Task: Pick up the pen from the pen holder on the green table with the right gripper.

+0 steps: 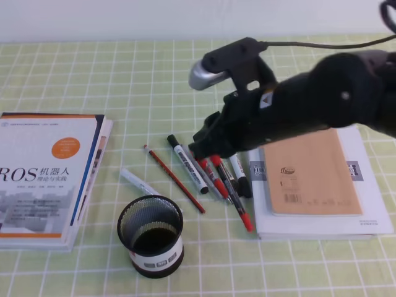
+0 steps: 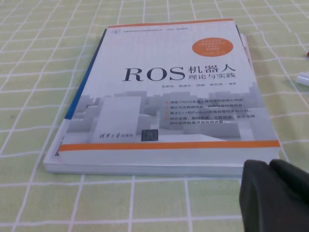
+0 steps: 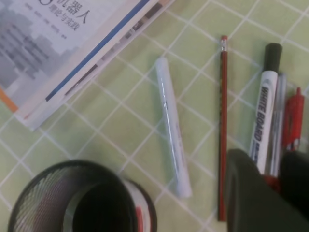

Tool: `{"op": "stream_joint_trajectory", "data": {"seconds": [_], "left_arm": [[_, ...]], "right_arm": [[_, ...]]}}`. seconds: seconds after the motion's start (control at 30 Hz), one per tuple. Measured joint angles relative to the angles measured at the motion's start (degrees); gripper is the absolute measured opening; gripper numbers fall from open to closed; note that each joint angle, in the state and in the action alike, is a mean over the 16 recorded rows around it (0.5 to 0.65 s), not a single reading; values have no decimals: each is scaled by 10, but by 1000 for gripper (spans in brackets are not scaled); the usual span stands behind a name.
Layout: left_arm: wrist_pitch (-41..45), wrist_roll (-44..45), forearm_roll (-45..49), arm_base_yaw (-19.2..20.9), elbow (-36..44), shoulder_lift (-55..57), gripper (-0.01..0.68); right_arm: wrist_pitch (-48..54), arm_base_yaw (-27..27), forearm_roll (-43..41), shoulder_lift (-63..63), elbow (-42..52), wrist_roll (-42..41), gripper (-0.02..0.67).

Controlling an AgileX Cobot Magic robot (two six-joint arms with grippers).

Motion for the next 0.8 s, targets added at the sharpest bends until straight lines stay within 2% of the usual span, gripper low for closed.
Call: {"op": "stream_joint_trajectory", "data": {"seconds": [0.23,0.8], "left_arm": [[0,0,0,0,0,0,-8],[0,0,0,0,0,0,-8]], "right_arm": [[65,-6,-29,95,-107,40,99],[126,-6,-13,322,-358,33,99]]}}
